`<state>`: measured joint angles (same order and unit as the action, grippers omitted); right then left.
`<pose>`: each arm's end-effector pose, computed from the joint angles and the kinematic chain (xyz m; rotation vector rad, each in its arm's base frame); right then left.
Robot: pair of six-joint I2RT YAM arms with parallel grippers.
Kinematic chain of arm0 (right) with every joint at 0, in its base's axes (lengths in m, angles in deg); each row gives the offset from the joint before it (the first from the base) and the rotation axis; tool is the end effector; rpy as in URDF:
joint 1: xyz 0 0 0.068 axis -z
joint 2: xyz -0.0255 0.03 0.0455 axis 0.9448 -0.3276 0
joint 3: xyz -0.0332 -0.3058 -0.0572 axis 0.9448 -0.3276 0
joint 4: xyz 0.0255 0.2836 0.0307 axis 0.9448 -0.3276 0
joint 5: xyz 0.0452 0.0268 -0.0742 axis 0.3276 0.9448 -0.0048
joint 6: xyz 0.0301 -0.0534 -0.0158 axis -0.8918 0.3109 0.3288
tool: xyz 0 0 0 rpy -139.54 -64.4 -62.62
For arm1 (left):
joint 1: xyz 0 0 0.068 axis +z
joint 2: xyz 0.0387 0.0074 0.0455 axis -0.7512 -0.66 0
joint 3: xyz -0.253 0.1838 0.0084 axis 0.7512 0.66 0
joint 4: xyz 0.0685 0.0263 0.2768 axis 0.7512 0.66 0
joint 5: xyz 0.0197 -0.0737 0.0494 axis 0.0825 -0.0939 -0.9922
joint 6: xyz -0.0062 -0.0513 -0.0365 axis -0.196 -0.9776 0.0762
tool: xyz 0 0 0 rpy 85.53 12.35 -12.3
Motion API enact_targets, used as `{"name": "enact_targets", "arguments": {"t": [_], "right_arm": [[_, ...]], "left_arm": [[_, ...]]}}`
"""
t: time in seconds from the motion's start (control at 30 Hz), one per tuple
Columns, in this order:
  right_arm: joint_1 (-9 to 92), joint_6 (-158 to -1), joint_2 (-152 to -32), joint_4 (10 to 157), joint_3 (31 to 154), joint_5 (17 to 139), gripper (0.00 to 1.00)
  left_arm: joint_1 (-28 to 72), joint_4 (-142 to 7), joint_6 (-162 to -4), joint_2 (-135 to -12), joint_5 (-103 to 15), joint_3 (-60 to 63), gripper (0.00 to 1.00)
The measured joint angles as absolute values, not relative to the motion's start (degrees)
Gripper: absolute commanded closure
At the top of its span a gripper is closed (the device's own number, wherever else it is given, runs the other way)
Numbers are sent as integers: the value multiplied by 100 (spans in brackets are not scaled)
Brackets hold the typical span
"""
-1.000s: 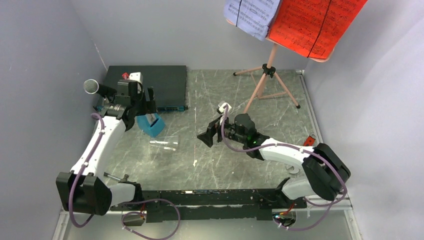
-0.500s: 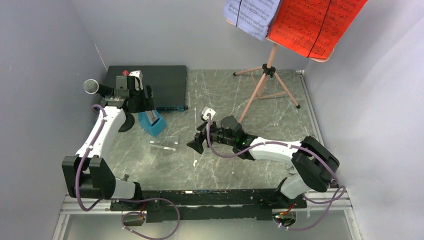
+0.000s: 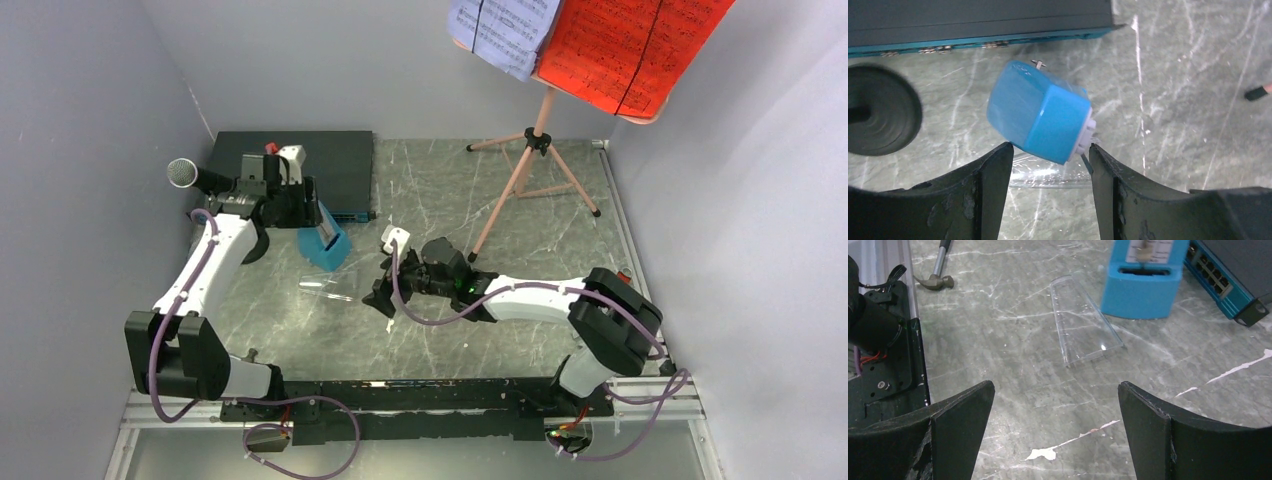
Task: Pack up the instrument practice props
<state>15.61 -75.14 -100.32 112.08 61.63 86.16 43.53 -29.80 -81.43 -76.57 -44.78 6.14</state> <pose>0.1991 0.3097 0.2348 -1.0413 1.6670 0.9333 0.3185 -0.0351 0.3345 -0.0257 2.3776 -0.2811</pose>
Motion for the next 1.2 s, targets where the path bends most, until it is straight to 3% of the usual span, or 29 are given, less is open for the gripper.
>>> {"name": "enact_targets", "arguments": {"t": [0.3,0.63,0.97,1.2], "right_arm": [[1349,-7448,-10292,11149,6198,8351,0],[1323,-7293,-10399,11439,6257,7447,0],[1441,-6945,-11914,12121,7835,7040,0],[1771,-7007,-12906,12526,8908,7287,0]], "left_arm": [[3570,-2923,-7885,-7657,-3912,712,36],[3463,-2883,-7881,-6835,-4282,893,19],[3463,-3052,-8060,-5507,-5536,1127,14],[3463,-3058,-8152,-5504,-5648,1162,13]]}}
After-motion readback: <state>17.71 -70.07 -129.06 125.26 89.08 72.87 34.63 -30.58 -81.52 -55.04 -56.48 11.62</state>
